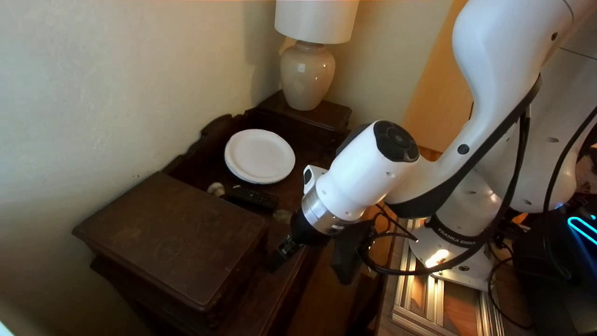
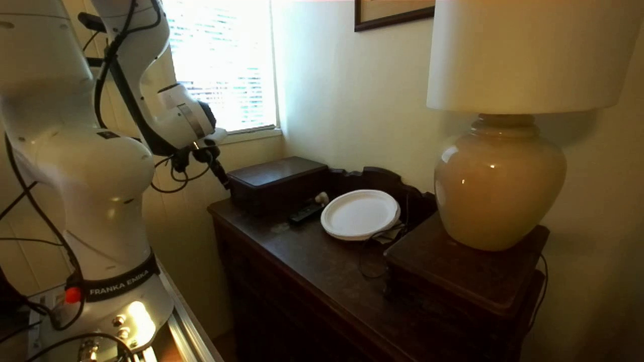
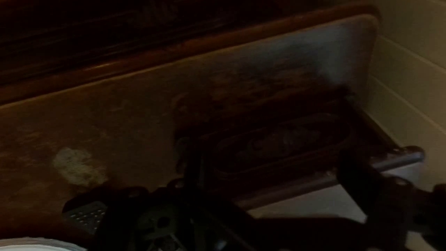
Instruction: Close the small drawer on the left
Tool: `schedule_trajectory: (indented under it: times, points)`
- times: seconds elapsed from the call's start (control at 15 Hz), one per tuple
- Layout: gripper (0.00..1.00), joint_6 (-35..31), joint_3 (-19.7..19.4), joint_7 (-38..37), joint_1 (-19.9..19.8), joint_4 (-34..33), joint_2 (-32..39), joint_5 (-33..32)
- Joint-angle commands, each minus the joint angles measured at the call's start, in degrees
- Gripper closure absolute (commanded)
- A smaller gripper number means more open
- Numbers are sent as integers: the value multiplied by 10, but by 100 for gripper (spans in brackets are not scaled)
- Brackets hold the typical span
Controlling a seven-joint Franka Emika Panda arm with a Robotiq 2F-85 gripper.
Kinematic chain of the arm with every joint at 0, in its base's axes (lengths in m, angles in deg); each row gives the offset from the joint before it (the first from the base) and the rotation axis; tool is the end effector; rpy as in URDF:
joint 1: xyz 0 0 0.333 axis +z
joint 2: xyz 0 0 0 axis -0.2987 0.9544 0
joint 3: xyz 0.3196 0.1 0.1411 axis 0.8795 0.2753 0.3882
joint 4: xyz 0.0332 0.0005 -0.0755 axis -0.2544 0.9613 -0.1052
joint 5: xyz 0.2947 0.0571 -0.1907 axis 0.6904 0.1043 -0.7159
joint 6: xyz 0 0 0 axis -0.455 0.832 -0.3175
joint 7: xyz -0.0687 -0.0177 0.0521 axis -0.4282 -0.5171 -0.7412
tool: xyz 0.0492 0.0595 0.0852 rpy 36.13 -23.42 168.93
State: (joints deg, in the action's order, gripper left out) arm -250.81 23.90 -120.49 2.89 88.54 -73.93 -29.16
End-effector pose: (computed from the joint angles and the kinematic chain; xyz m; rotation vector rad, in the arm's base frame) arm 0.2723 0.2743 0.3500 -2.9066 0.2853 -0.5833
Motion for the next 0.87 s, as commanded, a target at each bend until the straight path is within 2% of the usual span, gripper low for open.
schedule_trajectory:
  times: [0.0, 0.13, 0.2, 0.27, 0.4, 0.8]
  points:
    - [0, -51, -44, 45, 57, -2, -10, 71]
    - [0, -87, -71, 69, 101, 15, -16, 114]
    - [0, -78, -85, 63, 129, -4, 0, 115]
    - [0, -69, -59, 46, 85, -3, -2, 83]
    - [0, -69, -74, 47, 115, -4, -1, 94]
    - [0, -69, -79, 47, 121, -4, -1, 96]
